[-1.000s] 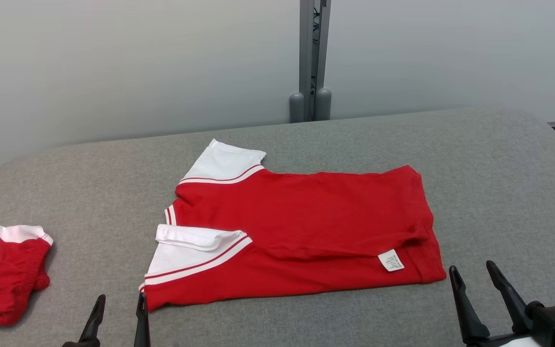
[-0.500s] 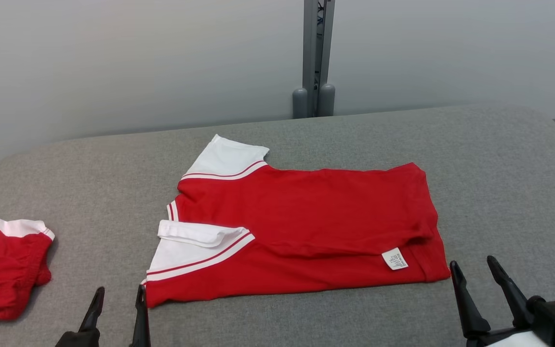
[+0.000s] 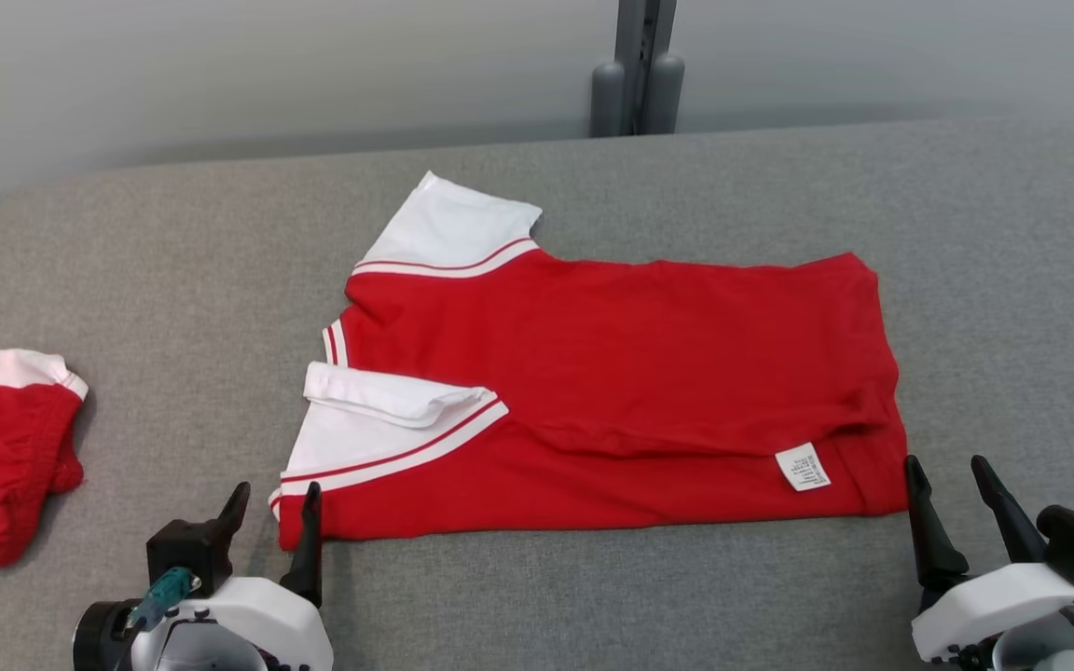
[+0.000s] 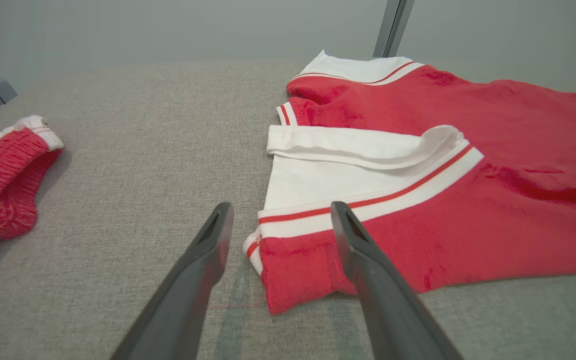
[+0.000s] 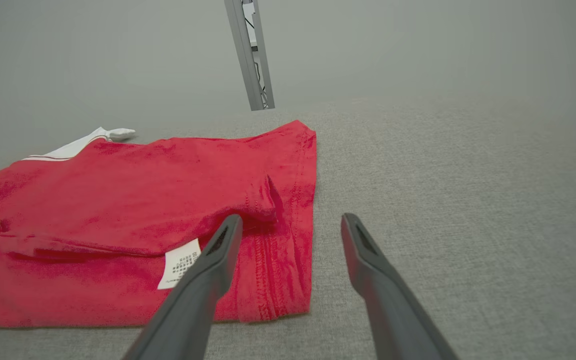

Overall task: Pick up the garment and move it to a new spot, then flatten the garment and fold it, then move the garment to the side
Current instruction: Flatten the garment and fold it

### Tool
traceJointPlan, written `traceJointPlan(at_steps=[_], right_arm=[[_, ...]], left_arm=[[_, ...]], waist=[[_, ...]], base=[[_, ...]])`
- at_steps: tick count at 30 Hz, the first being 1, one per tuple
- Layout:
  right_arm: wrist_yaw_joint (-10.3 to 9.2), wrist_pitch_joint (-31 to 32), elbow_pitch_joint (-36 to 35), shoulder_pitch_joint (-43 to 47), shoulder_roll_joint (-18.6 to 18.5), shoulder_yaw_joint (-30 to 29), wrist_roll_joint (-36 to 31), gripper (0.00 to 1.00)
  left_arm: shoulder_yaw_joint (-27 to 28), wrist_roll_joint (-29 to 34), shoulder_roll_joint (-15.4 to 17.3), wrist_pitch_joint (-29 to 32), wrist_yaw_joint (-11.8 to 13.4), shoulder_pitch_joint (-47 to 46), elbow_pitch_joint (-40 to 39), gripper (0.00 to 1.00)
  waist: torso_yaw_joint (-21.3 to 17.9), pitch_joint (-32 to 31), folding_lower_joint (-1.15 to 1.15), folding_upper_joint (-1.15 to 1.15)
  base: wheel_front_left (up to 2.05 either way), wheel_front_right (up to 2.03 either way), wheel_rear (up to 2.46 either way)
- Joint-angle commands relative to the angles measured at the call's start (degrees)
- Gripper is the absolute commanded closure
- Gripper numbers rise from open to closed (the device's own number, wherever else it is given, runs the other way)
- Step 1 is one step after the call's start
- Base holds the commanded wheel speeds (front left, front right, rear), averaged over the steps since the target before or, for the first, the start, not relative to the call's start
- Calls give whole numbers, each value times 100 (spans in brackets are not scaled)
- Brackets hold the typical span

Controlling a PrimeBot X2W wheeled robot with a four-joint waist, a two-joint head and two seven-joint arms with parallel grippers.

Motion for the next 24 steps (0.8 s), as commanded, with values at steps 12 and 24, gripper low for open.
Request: traceJointPlan(at_steps=[12,24], right_arm=[[3,-123,1750,-772,-29,563,495,0],[1,-202,2135,-792,-156,1091,1142,100]], left_arm=[[-69,-517,-292,204,-502,-631,1333,0],[-103,-517,-223,-38,-512,-575,1492,100]], waist=[[140,418,0,0],[144,186,0,0]], base=[[0,0,0],[0,0,0]])
